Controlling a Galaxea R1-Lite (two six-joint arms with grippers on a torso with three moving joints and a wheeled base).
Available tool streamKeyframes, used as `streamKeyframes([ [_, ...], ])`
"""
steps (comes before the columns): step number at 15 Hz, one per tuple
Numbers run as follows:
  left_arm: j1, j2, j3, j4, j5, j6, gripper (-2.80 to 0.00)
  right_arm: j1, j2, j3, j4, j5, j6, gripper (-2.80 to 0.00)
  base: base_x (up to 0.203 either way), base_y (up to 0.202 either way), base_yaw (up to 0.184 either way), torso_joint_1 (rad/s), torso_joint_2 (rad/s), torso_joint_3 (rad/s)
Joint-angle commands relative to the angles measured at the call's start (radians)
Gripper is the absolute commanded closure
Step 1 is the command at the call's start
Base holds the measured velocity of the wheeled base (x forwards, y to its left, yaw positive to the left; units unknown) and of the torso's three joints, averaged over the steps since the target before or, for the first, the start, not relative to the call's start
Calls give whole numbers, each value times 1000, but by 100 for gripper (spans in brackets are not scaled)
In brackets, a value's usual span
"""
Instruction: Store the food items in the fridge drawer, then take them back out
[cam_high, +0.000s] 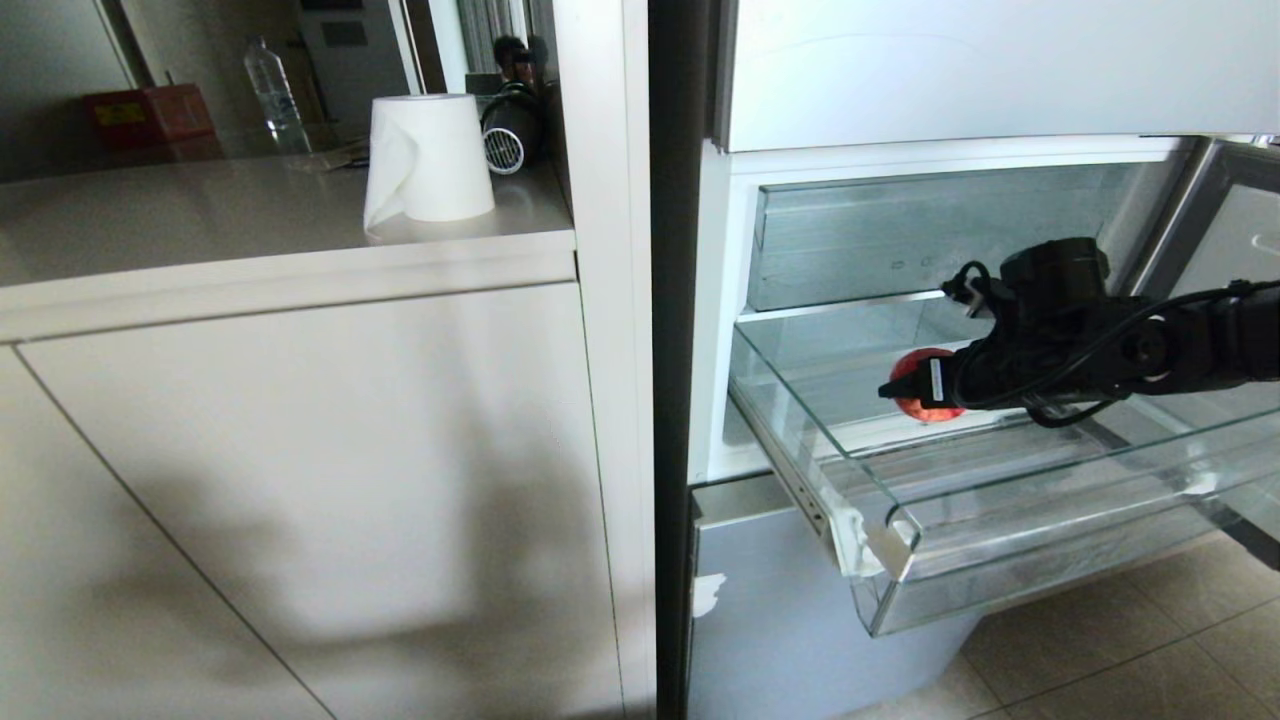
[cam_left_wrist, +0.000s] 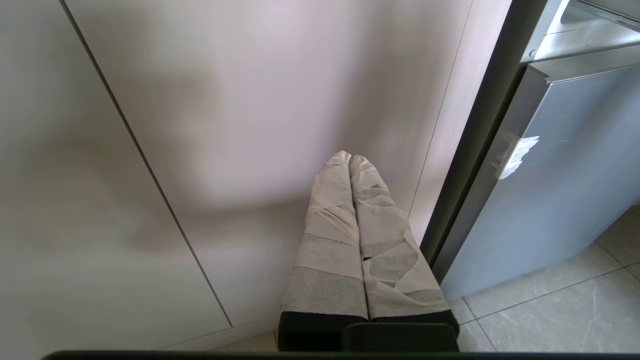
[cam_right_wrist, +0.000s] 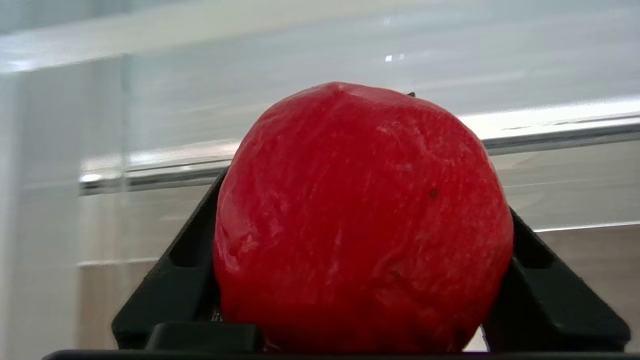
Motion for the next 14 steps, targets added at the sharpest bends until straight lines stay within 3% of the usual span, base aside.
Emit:
streamKeyframes([
  [1, 0, 0, 0, 0, 0, 0, 0, 2, 39, -7, 0, 1, 11, -280, 0, 0, 0, 0, 0, 0],
  [9, 0, 0, 0, 0, 0, 0, 0, 24, -107, 30, -1, 1, 45, -280, 0, 0, 0, 0, 0, 0],
  [10, 0, 0, 0, 0, 0, 0, 0, 23, -161, 61, -10, 0, 49, 0, 0, 0, 0, 0, 0, 0],
  [14, 0, 0, 0, 0, 0, 0, 0, -37, -449, 267, -48, -19, 70, 0, 0, 0, 0, 0, 0, 0],
])
